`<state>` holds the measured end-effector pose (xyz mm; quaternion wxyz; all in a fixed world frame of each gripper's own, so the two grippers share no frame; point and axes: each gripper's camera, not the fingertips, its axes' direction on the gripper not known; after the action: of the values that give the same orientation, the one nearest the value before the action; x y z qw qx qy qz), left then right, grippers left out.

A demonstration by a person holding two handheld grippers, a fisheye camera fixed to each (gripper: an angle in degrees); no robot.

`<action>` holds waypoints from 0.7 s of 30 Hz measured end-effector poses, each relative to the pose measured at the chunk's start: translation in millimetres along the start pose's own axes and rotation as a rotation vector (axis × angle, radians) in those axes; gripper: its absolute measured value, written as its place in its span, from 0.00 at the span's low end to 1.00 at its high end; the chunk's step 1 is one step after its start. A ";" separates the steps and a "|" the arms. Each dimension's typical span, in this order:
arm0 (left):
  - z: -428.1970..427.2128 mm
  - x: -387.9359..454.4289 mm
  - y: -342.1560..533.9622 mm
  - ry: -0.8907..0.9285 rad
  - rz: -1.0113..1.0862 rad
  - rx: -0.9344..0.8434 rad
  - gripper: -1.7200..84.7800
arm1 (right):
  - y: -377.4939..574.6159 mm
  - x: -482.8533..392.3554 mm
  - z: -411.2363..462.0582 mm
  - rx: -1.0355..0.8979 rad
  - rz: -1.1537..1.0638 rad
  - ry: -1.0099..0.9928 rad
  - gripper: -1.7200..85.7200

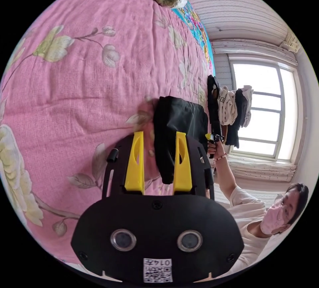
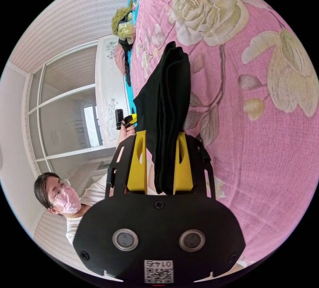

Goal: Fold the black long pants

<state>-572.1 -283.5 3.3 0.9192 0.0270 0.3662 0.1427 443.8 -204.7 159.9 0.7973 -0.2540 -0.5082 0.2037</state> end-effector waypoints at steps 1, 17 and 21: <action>-3.0 -2.3 -3.3 0.015 0.004 -0.011 0.20 | 0.5 0.1 0.0 0.000 0.000 -0.001 0.16; -5.2 -73.9 36.1 0.315 -0.017 -0.073 0.07 | 20.2 -6.6 -3.2 0.011 -0.027 -0.025 0.16; -9.7 -105.2 47.7 0.394 -0.058 -0.004 0.13 | 25.8 -11.0 -2.4 0.007 -0.033 -0.033 0.15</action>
<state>-663.0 -268.0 73.5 0.8335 -0.0139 0.5394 0.1193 439.9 -191.2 135.5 0.7929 -0.2396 -0.5246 0.1965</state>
